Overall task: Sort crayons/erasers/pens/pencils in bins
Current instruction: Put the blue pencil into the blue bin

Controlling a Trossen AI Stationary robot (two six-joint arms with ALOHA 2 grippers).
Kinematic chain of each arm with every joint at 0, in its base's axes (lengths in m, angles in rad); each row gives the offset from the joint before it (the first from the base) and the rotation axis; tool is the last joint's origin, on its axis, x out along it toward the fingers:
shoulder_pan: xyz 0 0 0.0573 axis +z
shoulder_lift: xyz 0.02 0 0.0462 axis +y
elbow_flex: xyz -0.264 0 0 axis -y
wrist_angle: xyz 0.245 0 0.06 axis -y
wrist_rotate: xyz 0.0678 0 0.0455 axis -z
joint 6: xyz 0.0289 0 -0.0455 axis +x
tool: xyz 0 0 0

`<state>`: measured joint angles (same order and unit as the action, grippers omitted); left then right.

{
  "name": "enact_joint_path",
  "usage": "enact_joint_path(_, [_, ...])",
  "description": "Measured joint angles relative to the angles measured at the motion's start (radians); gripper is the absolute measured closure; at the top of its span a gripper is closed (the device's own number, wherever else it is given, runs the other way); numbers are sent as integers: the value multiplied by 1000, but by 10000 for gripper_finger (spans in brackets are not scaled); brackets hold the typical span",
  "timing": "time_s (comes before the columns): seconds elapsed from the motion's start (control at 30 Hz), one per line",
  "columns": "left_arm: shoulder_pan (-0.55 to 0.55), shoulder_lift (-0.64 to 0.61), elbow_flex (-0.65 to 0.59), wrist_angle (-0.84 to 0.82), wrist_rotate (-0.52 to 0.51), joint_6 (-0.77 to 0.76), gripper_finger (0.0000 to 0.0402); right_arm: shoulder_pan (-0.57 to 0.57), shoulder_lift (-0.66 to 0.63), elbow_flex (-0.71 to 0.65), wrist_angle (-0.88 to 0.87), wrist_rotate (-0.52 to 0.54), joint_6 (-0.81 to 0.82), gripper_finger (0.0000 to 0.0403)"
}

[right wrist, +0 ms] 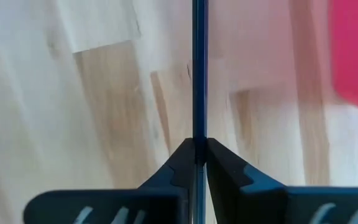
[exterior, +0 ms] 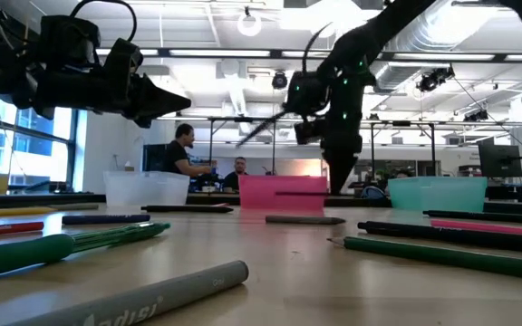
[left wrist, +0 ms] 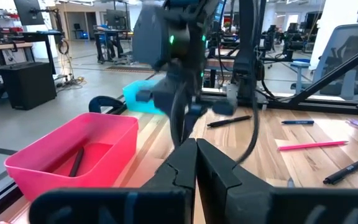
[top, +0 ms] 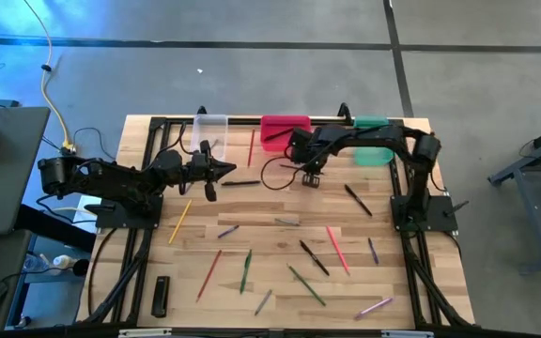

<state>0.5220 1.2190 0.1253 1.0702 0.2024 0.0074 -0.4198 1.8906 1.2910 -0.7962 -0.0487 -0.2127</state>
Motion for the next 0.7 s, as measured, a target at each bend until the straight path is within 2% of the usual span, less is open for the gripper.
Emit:
enact_joint_path(0.3, [0,0,0,0,0,-4,401,-9,-205,0,-72,-1,58,383])
enact_joint_path(0.57, [0,0,0,0,0,-4,401,-100,-422,2,-227,142,155,383])
enact_joint_path(0.7, [0,0,0,-1,0,-4,401,-187,-476,2,-302,209,237,383])
